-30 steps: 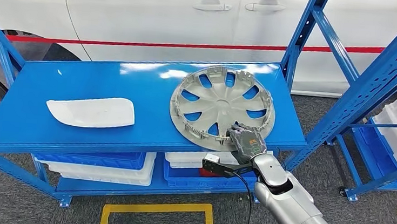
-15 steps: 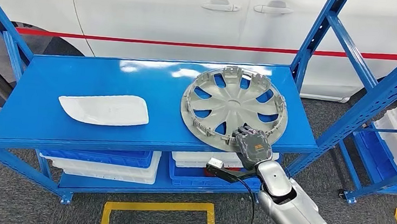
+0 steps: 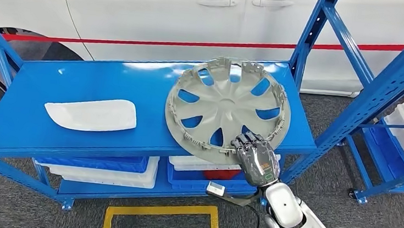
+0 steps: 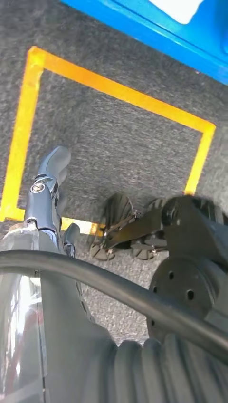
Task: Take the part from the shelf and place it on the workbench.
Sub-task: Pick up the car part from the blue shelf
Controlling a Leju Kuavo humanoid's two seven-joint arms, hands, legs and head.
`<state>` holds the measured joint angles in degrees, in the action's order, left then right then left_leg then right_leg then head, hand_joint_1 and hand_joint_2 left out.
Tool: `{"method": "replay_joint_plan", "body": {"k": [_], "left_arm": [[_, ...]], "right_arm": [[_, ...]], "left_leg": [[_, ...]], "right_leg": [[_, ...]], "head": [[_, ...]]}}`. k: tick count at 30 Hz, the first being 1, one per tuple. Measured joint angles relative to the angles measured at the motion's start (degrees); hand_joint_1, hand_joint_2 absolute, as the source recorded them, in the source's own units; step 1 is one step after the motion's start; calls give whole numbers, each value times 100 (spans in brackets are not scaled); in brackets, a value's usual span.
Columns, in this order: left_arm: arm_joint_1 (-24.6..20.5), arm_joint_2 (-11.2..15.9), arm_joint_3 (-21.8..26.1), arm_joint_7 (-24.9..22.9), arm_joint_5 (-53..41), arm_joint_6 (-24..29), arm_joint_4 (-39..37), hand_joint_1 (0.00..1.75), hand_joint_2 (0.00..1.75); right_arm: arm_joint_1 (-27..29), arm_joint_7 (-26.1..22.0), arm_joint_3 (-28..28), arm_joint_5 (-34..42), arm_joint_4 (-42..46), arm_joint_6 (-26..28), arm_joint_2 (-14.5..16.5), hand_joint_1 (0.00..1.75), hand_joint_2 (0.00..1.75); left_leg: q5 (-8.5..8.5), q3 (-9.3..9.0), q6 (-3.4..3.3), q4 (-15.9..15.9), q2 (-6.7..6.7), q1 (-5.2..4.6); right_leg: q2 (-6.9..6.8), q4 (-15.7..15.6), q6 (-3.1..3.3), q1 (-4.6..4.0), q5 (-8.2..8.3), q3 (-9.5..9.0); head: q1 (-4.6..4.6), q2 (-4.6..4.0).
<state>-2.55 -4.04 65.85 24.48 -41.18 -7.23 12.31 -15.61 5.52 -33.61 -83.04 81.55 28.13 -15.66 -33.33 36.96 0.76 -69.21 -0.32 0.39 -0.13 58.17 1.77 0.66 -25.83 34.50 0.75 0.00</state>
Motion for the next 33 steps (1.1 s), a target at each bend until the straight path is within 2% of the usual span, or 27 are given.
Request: {"method": "replay_joint_plan", "body": {"k": [1, 2, 3, 4, 5, 7, 9, 11, 12, 14, 16, 17, 18, 19, 21, 22, 23, 25, 27, 29, 31, 32, 33], "left_arm": [[0, 0, 1, 2, -8, -1, -1, 0, 175], [0, 0, 1, 4, -13, -1, -1, 0, 175], [0, 1, 1, 5, -15, -2, -1, 0, 175], [-1, 3, 1, 8, -15, -2, 0, 0, 175], [-3, 9, 1, 15, -17, -3, 1, 0, 175], [-13, 26, 1, 32, -27, -9, 1, 0, 175], [-15, 37, 1, 47, -48, -11, 1, 0, 175], [2, 37, 8, 64, -73, -2, 1, 0, 175], [11, 37, 13, 72, -83, 2, 0, 0, 175], [14, 35, 23, 83, -96, 2, -1, 0, 175], [4, 36, 28, 101, -121, -6, -1, 0, 175], [2, 37, 28, 116, -140, -17, -1, 0, 175], [0, 38, 28, 133, -168, -37, -1, 0, 175], [1, 39, 28, 148, -193, -63, -1, 0, 175], [1, 40, 27, 166, -233, -108, 0, 0, 175], [-2, 43, 27, 178, -246, -122, 0, 0, 175], [-6, 47, 27, 201, -257, -133, 0, 0, 175], [-12, 61, 27, 270, -285, -174, 0, 0, 175], [-11, 81, 27, 345, -318, -220, 1, 0, 175], [-17, 99, 27, 398, -344, -248, 1, 0, 175], [-33, 110, 27, 423, -361, -265, 1, 0, 175], [-38, 115, 27, 429, -369, -270, 1, 0, 175], [-40, 120, 27, 433, -377, -272, 2, 0, 175]], "right_arm": [[47, -37, 14, 21, 87, 78, -1, 175, 175], [87, -65, 24, 35, 159, 136, -1, 175, 175], [122, -93, 33, 51, 226, 178, -1, 175, 175], [153, -121, 40, 67, 284, 210, -2, 175, 175], [184, -156, 52, 93, 339, 254, -2, 175, 175], [280, -243, 101, 188, 465, 452, -8, 175, 175], [479, -432, 224, 325, 711, 753, -13, 175, 175], [793, -803, 495, 510, 1144, 958, 28, 175, 175], [953, -1004, 673, 621, 1379, 1013, 67, 175, 175], [1185, -1292, 1023, 841, 1751, 1079, 163, 175, 175], [1360, -1619, 1319, 1237, 2012, 1112, 254, 175, 175], [1460, -1870, 1444, 1653, 2115, 1114, 285, 175, 175], [1560, -2148, 1546, 2235, 2209, 1108, 310, 175, 175], [1640, -2390, 1616, 2917, 2293, 1099, 322, 175, 175], [1715, -2698, 1687, 4060, 2437, 1065, 325, 175, 175], [1734, -2808, 1715, 4413, 2514, 1030, 326, 175, 175], [1755, -2941, 1745, 4663, 2593, 966, 328, 175, 175], [1815, -3261, 1793, 5162, 2752, 761, 340, 175, 175], [1870, -3524, 1824, 5743, 2885, 432, 380, 175, 175], [1889, -3700, 1841, 6240, 3008, -35, 426, 175, 175], [1886, -3788, 1841, 6571, 3089, -482, 450, 175, 175], [1885, -3804, 1841, 6701, 3105, -670, 461, 175, 175], [1882, -3814, 1841, 6840, 3111, -863, 470, 175, 175]], "left_leg": [[-120, 179, 12, -350, 1, 6], [-137, 288, 15, -543, 1, 8], [-36, 294, 8, -516, 1, 9], [167, 188, -12, -259, 1, 8], [405, 10, -47, 147, 1, 2], [680, -302, -126, 827, 0, -25], [696, -372, -173, 1017, -6, -59], [728, -388, -216, 1088, -15, -42], [748, -412, -245, 1131, -15, -22], [777, -454, -287, 1194, -4, 10], [776, -456, -299, 1197, 4, 10], [772, -459, -300, 1195, 1, 10], [767, -462, -296, 1188, -4, 11], [758, -465, -287, 1177, -10, 13], [728, -466, -249, 1137, -18, 9], [709, -462, -221, 1113, -18, -1], [696, -458, -192, 1096, -17, -10], [687, -462, -126, 1098, -13, -23], [624, -448, -60, 1046, -7, -15], [328, -270, -3, 606, -2, -2], [-62, 68, 30, -166, -1, 6], [-155, 198, 32, -451, -1, 7], [-139, 247, 20, -551, -1, 5]], "right_leg": [[-1, 5, 10, -6, -8, -4], [1, 12, 17, -11, -18, -11], [6, 20, 21, -17, -31, -26], [12, 28, 20, -23, -48, -48], [17, 34, 13, -28, -67, -74], [19, 50, -20, -46, -95, -93], [8, 56, -74, -48, -96, -72], [0, 60, -134, -49, -113, -77], [3, 129, -159, -49, -179, -57], [15, 600, -202, -31, -475, 152], [15, 1338, -242, -1, -800, 516], [14, 1561, -260, 14, -844, 632], [13, 1582, -274, 30, -779, 652], [11, 1354, -282, 44, -608, 547], [4, 576, -271, 60, -239, 161], [6, 271, -249, 52, -131, 13], [9, 115, -221, 38, -97, -58], [25, 72, -160, 17, -93, -61], [32, 49, -89, 39, -73, -64], [35, 26, -20, 56, -53, -62], [32, 31, 12, 33, -54, -56], [28, 36, 18, 17, -57, -56], [23, 41, 23, -3, -60, -58]], "head": [[-2, 0], [-1, 0], [0, 0], [1, 0], [1, 0], [-4, 0], [-8, 0], [-9, 0], [-13, 0], [-26, 0], [-33, 0], [-33, 0], [-34, 0], [-36, 0], [-34, 0], [-31, 0], [-28, 0], [-27, 0], [-25, 0], [-10, 0], [0, 0], [-2, 0], [-2, 0]]}}
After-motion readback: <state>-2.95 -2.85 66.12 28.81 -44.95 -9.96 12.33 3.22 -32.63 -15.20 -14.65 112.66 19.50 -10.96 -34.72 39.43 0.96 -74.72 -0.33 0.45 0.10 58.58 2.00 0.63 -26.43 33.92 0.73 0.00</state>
